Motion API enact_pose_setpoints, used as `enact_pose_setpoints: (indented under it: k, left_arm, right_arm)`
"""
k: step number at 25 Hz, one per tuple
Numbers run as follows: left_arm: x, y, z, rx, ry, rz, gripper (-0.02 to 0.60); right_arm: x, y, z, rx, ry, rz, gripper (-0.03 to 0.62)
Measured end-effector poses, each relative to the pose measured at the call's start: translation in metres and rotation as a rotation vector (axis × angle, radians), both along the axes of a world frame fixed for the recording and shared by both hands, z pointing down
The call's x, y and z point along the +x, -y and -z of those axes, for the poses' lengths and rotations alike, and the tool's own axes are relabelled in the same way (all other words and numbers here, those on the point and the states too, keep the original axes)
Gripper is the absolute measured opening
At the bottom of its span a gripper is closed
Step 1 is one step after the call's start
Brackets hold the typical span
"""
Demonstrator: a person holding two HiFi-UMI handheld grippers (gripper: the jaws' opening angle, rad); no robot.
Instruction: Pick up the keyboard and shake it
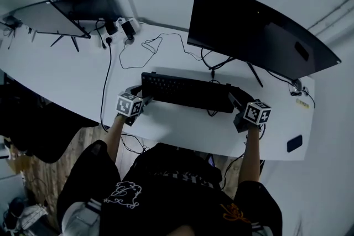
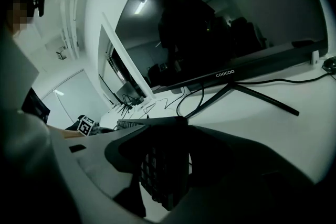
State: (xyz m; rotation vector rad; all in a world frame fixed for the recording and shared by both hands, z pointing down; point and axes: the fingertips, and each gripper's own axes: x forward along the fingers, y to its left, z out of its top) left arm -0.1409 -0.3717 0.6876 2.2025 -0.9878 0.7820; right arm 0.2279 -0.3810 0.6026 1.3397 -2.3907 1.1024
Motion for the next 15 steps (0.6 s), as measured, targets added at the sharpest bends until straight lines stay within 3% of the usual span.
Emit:
enact_pose_setpoints:
  k: [10, 15]
  left_arm:
    - [-0.017, 0.011, -0.019, -0.044, -0.057, 0.095, 0.287]
    - [-0.021, 0.009, -0.029, -0.066, -0.104, 0.15, 0.287]
  right_arm:
    - [-0.009, 0.047, -0.059, -0.141, 0.062, -0.068, 0.229]
    - [-0.011, 0.057, -0.086, -0.194, 0.037, -0.11, 0.238]
